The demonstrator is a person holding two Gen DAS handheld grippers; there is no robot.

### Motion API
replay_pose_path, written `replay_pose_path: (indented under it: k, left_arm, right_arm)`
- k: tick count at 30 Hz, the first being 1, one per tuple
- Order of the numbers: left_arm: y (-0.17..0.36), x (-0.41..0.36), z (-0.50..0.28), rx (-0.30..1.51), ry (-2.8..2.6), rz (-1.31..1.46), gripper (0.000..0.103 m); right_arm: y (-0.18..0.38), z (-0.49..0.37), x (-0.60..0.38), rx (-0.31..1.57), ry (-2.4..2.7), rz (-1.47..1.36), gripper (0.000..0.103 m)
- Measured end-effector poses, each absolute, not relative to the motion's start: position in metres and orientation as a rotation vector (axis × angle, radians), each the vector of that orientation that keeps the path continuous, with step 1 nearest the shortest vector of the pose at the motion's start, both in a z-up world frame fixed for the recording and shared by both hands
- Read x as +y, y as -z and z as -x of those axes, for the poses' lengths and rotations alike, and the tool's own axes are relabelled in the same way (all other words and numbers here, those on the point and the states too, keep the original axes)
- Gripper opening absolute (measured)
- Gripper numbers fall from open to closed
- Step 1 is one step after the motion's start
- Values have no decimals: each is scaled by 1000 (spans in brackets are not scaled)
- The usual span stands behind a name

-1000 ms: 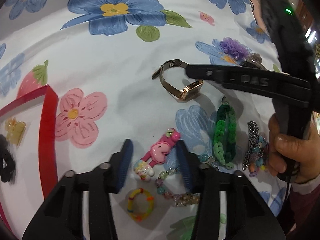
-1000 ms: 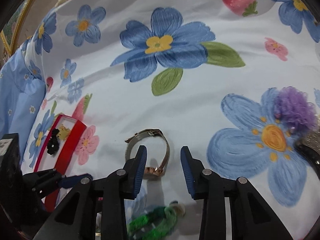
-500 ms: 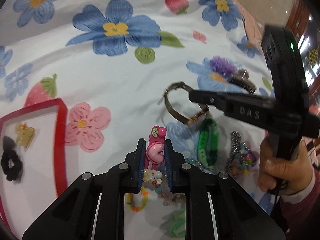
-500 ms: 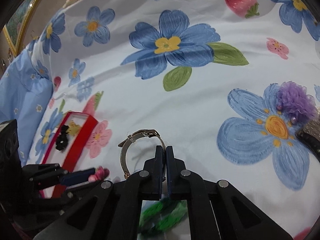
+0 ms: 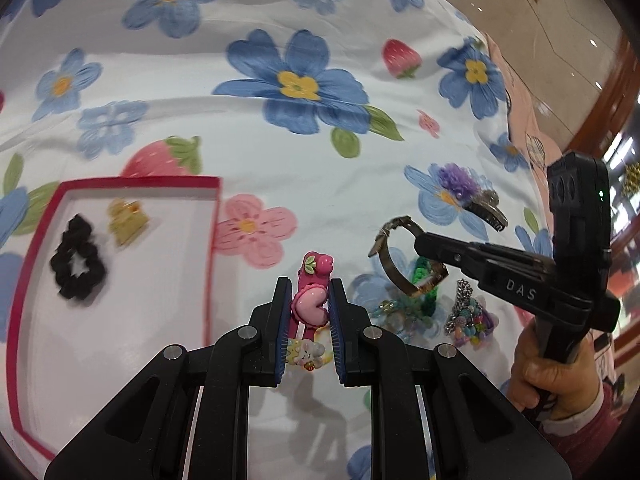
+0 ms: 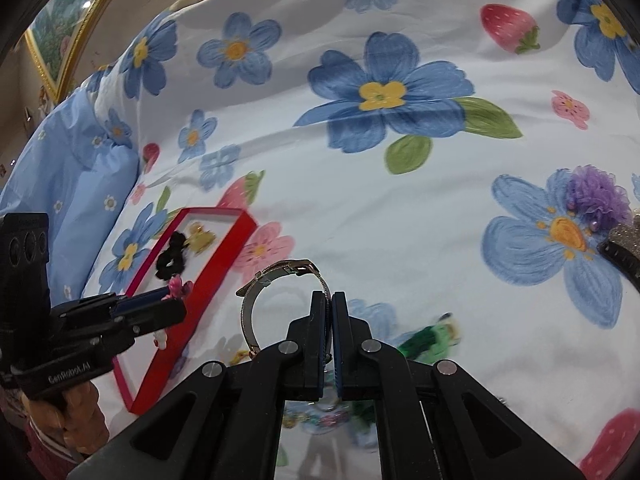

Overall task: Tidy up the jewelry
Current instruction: 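Carry the pink hair clip and gold watch into the red tray with both tools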

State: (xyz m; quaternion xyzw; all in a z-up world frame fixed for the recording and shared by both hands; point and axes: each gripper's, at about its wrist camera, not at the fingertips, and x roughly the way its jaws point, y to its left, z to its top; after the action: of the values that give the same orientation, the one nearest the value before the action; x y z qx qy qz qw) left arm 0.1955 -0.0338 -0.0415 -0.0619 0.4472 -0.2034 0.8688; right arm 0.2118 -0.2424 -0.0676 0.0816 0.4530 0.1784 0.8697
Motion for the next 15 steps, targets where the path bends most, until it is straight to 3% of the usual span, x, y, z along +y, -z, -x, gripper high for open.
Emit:
replay_pose_path:
  k: [15]
  left_arm:
    - [41, 29, -182, 919, 323, 205, 16]
  right_arm:
    - [62, -204, -179, 957, -478, -111, 3]
